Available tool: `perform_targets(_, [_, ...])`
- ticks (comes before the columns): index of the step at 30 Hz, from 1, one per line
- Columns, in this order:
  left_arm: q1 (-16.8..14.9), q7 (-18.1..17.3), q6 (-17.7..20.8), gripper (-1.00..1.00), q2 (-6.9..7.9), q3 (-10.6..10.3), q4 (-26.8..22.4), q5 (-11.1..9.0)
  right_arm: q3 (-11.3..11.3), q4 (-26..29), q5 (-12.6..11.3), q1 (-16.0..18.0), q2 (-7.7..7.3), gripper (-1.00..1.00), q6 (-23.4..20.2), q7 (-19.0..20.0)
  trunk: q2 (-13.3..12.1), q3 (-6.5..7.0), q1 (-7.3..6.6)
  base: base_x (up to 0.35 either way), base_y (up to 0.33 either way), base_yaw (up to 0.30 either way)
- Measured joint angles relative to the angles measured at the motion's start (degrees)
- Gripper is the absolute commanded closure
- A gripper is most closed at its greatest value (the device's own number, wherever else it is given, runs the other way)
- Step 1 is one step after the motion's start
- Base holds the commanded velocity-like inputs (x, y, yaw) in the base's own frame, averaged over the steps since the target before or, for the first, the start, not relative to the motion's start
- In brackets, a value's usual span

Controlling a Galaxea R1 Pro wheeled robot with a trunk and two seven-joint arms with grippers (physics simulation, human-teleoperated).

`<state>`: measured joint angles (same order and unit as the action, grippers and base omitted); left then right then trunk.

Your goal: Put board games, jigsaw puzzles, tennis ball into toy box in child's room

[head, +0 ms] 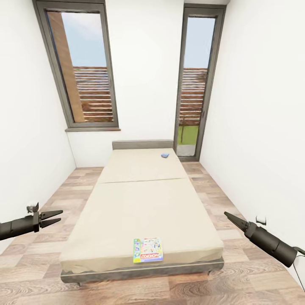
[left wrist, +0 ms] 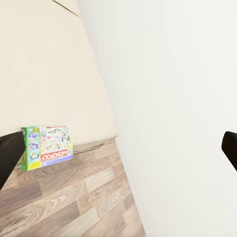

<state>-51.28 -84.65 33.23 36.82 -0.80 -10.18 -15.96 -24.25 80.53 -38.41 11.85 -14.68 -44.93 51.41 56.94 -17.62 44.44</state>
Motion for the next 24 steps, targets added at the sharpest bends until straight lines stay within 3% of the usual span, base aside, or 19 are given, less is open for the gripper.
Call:
perform_targets(15, [0.00,-0.02,0.00,-1.00,0.02,0.07,0.02,-0.08,-0.06,-2.61,-0.10,0.26,0.23,-1.00,-0.31,-2.07,6.02,-2.70,3.30,-0.003,0.005,0.000])
perform_targets(24, [0.00,-0.02,-0.01,-1.00,-0.02,0.10,-0.01,-0.10,0.19,-8.59,-0.04,0.46,3.10,-1.00,-0.39,-6.36,9.64,-4.32,5.27,0.000,0.000,0.000])
